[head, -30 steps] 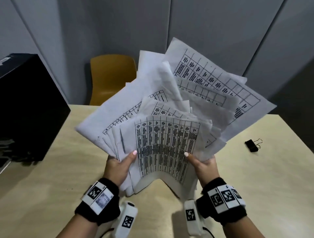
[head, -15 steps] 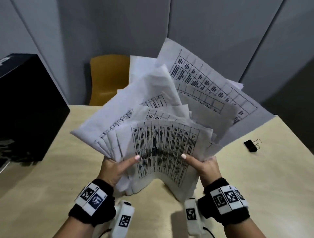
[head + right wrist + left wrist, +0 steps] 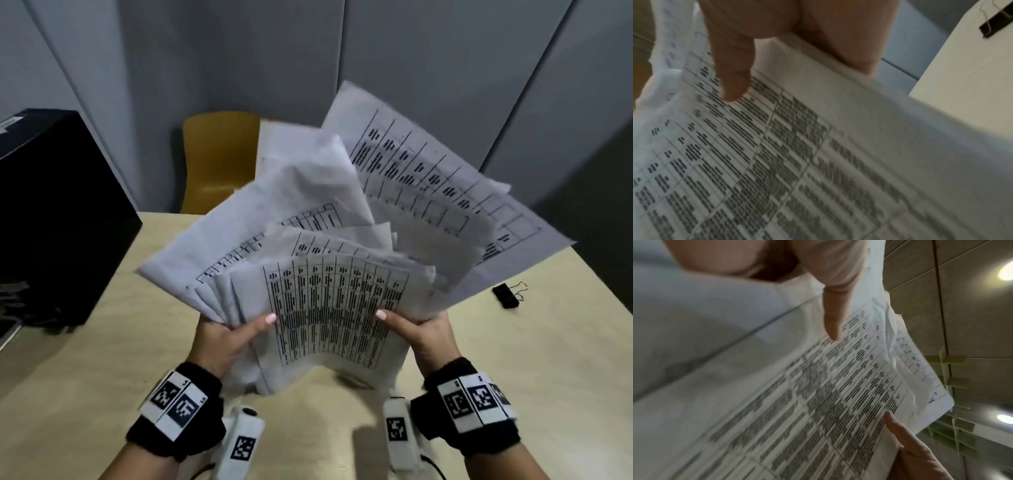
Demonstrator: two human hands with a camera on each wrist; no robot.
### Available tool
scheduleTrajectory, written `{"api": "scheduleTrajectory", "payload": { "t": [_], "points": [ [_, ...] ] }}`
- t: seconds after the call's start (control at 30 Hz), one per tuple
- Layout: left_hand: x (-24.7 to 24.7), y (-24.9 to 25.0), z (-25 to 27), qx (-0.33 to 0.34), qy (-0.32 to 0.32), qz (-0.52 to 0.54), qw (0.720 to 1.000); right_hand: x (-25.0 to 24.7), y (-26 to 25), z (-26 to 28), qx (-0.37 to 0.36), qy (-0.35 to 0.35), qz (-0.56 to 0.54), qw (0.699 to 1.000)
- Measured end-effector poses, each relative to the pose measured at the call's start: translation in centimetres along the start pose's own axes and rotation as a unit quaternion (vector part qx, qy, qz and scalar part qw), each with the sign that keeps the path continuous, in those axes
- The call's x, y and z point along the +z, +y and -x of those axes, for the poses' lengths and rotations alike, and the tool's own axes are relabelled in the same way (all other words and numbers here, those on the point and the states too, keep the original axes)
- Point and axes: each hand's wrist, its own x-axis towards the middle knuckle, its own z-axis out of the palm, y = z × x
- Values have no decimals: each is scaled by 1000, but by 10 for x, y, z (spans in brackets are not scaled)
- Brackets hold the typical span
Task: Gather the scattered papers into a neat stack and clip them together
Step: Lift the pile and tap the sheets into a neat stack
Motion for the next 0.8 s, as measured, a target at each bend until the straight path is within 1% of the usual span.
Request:
{"api": "scheduleTrajectory", "payload": {
  "t": [0.07, 0.17, 0.23, 0.27, 0.33, 0.4, 0.43, 0.47, 0.53, 0.6, 0.67, 0.73, 0.8],
  "points": [
    [-8, -1, -3, 12, -20, 8, 1000, -3, 1, 1, 5, -17, -5, 1000],
    [-2, 2, -3, 16, -39, 31, 999, 0, 2, -1, 13, -23, -33, 999],
    [5, 1, -2, 19, -17, 19, 999, 6, 1, -2, 9, -33, -36, 999],
    [7, 2, -1, 17, 8, 17, 1000, 8, -1, -2, 9, -32, -35, 999],
    [4, 0, -2, -5, 39, 27, 999, 5, 0, -2, 9, -14, -32, 999],
    [0, -2, -4, -29, 28, 10, 999, -1, 1, -3, 19, -2, -33, 999],
    [0, -4, -5, -30, 23, -2, 999, -2, 2, -3, 22, -1, -32, 999],
    [3, -5, -5, -25, 27, -19, 999, -1, 3, -5, 22, 0, -25, 999],
    [11, -4, -5, 5, 36, -39, 999, 5, 2, -7, 16, 16, -9, 1000],
    [17, 3, -4, 35, 30, -44, 998, 8, -3, -9, -3, 25, -10, 1000],
    [12, 8, -6, 54, 27, -55, 997, 5, -9, -9, -18, 25, -23, 999],
    [2, 10, -9, 51, 9, -41, 998, -1, -14, -8, -35, 10, -38, 999],
    [-1, 12, -8, 51, -19, -9, 998, -2, -16, -7, -45, -20, -43, 998]
  ]
}}
